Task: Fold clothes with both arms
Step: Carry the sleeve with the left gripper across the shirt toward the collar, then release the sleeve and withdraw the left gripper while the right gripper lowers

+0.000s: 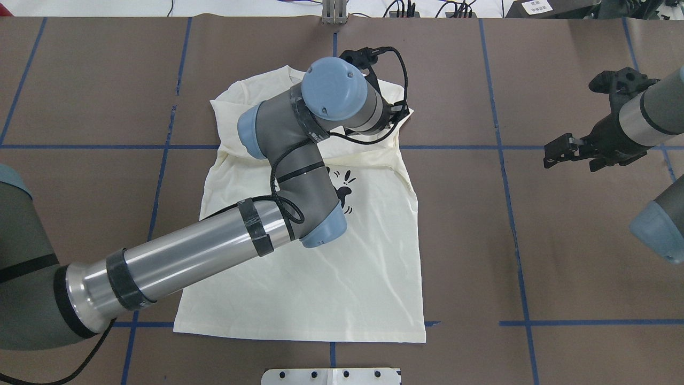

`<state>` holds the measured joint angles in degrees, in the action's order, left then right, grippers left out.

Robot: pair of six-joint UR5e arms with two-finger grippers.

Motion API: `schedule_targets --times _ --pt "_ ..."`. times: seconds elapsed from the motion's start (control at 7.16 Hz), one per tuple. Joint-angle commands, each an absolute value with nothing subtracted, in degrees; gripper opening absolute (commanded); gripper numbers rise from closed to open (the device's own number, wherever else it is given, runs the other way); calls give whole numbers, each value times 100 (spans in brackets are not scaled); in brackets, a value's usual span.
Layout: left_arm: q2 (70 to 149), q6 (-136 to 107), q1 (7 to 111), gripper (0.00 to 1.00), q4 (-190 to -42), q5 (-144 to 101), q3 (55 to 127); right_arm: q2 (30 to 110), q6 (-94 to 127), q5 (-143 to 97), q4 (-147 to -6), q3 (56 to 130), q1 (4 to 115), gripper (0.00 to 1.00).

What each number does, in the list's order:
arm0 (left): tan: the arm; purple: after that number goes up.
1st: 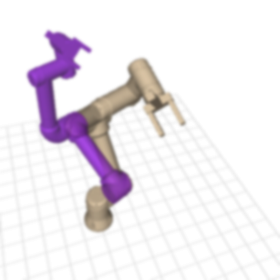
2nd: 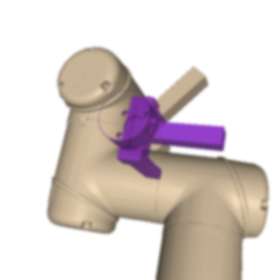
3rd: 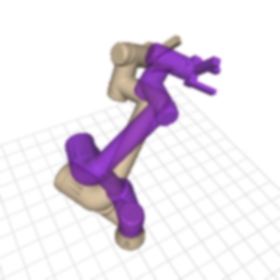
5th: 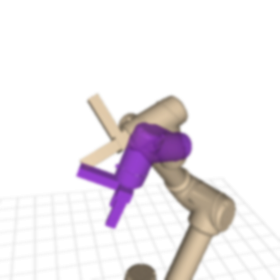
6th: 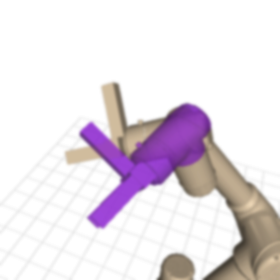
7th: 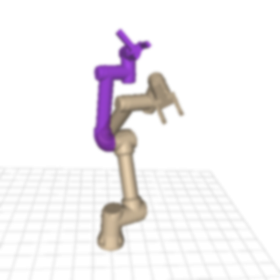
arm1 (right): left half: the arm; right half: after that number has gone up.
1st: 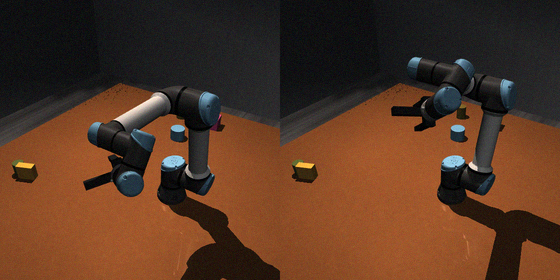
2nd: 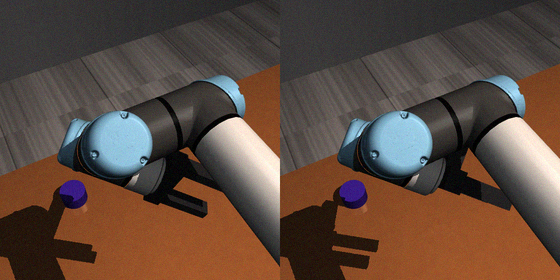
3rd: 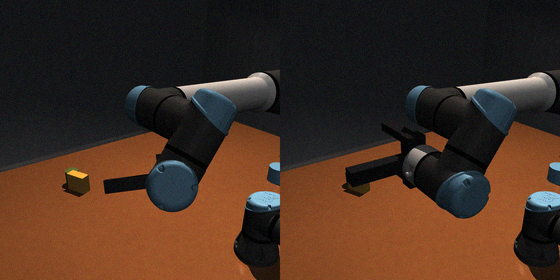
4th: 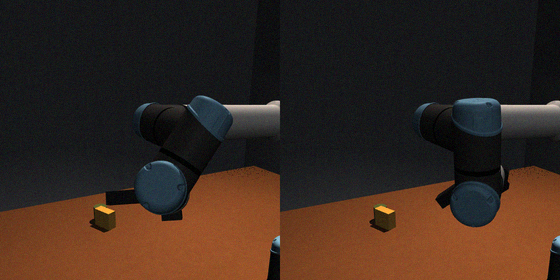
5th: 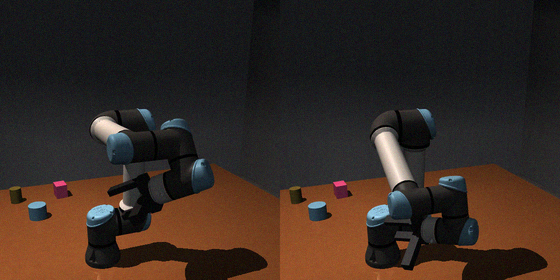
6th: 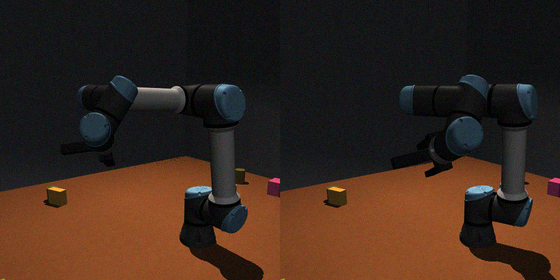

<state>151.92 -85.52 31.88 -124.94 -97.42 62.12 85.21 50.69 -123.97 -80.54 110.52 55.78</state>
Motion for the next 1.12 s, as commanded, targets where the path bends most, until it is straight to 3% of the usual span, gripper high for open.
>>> schedule_targets --times 0.0,0.42,0.98 --pt "15240 -8649 3023 100 -12990 -9475 5853 8482 5097 -12393 -8051 11004 5572 100" --pt "14909 -8500 3111 100 -12885 -9684 6325 8429 5133 -12393 -8042 11030 5555 100" --pt "13119 -7308 3559 100 -10921 -10518 9072 8174 6280 -11886 -8042 11520 4547 100"
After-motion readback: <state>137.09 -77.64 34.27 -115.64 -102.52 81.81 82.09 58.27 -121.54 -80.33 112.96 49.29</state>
